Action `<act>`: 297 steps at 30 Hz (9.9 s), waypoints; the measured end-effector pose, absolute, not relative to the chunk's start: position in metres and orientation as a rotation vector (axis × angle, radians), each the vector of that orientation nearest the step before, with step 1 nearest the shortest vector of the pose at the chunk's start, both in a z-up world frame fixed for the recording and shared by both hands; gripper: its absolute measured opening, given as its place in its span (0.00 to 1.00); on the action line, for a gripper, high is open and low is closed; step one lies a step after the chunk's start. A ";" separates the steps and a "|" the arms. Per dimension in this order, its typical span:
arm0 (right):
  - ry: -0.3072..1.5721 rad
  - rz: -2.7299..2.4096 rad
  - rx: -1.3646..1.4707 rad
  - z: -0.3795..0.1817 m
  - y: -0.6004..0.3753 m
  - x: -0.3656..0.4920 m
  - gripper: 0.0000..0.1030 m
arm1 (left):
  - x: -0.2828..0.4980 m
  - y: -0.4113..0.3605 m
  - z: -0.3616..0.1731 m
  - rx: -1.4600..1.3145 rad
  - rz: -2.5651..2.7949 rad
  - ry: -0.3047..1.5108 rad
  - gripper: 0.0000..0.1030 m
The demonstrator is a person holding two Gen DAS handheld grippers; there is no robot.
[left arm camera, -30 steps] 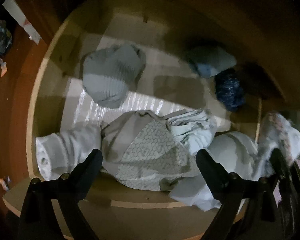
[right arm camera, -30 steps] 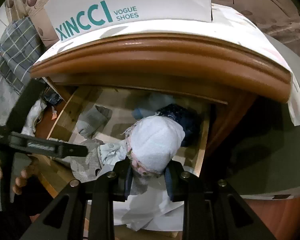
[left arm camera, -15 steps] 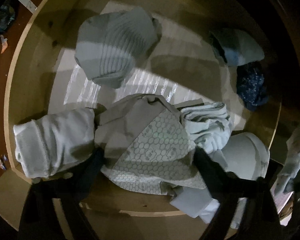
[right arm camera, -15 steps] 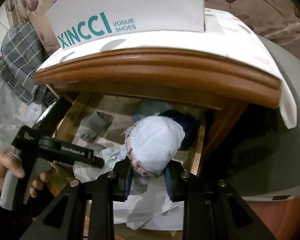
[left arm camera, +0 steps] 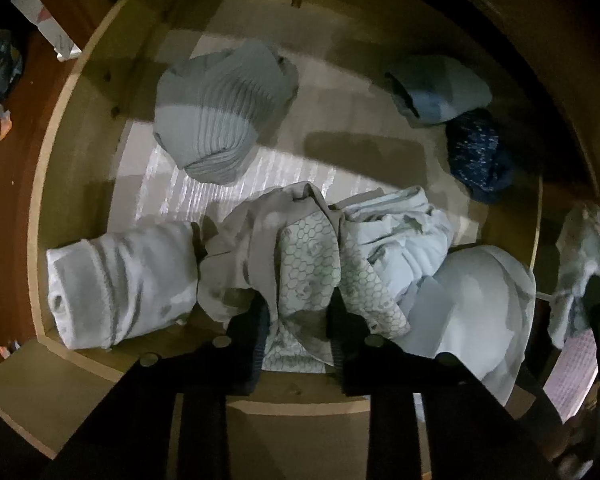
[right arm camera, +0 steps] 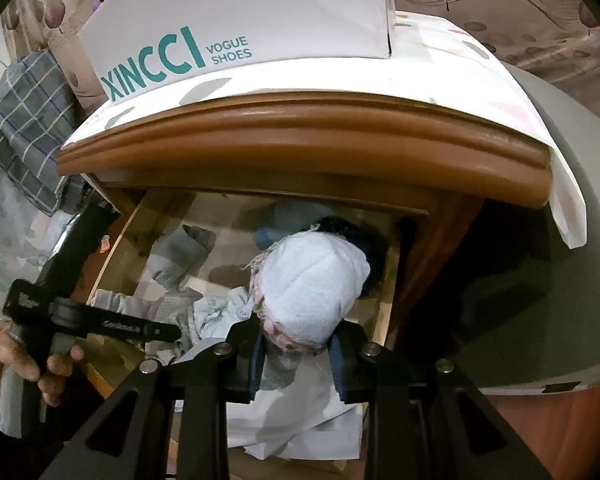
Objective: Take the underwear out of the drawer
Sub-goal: 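Lower the left gripper and grasp the grey hexagon-print underwear while the right gripper holds the white underwear, then lift the grey underwear with the left gripper and carry it toward the box, then lower the grey underwear into the white box and open the left gripper, then withdraw the left gripper from the box back toward the drawer, then carry the white underwear with the right gripper into the box and release, then move the right gripper back down into the open drawer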
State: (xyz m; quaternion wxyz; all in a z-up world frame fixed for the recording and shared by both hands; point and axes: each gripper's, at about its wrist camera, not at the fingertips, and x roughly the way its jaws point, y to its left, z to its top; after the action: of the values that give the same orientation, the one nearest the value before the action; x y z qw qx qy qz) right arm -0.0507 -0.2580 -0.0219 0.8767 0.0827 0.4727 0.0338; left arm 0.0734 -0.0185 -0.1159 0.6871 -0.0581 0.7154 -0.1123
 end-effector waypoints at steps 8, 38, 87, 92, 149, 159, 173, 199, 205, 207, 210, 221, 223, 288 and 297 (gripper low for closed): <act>0.989 0.053 0.174 -0.025 -0.256 -0.050 0.26 | 0.070 -0.014 -0.098 -0.075 -0.281 1.540 0.10; 0.987 0.045 0.198 -0.026 -0.256 -0.050 0.26 | 0.044 0.003 -0.012 0.006 -0.444 1.296 0.07; 0.994 0.052 0.237 -0.020 -0.270 -0.051 0.26 | 0.078 -0.014 -0.103 -0.066 -0.290 1.561 0.15; 0.994 0.050 0.233 -0.020 -0.268 -0.052 0.26 | 0.069 -0.010 -0.064 -0.022 -0.325 1.472 0.15; 1.076 0.040 0.153 -0.046 -0.247 -0.036 0.26 | 0.188 -0.111 0.216 0.270 -0.409 0.895 0.15; 1.073 0.044 0.159 -0.045 -0.248 -0.036 0.26 | 0.200 -0.135 0.175 0.312 -0.439 0.983 0.16; 1.084 0.047 0.148 -0.046 -0.244 -0.036 0.26 | 0.192 -0.136 0.179 0.318 -0.423 0.949 0.65; 1.020 0.016 0.002 -0.017 -0.224 -0.048 0.26 | 0.067 0.062 0.084 0.083 -0.061 0.889 0.75; 1.021 -0.001 0.020 0.017 -0.226 -0.054 0.26 | 0.062 0.082 0.037 0.107 0.061 0.885 0.75; 1.020 0.001 0.023 0.033 -0.230 -0.056 0.26 | 0.062 0.086 0.028 0.117 0.067 0.909 0.75; 1.000 -0.010 0.012 0.059 -0.236 -0.057 0.26 | 0.062 0.093 0.024 0.129 0.097 0.904 0.75; 0.809 -0.050 -0.012 0.189 -0.252 -0.039 0.26 | 0.066 0.127 0.022 0.001 0.151 0.931 0.78; 0.776 -0.064 -0.026 0.209 -0.253 -0.027 0.26 | 0.066 0.131 0.024 -0.011 0.159 0.929 0.78; 1.474 0.031 0.115 0.010 -0.239 -0.042 0.68 | 0.075 0.124 0.006 0.003 0.096 1.015 0.81; 1.586 -0.023 0.279 -0.053 -0.236 -0.044 0.68 | 0.075 0.125 0.007 0.004 0.087 1.019 0.81</act>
State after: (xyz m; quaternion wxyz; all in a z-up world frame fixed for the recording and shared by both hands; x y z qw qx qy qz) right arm -0.0442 -0.2356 -0.0532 0.6929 0.1251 0.7100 -0.0102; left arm 0.0749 0.1247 0.0071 0.8721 0.0021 0.4876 0.0417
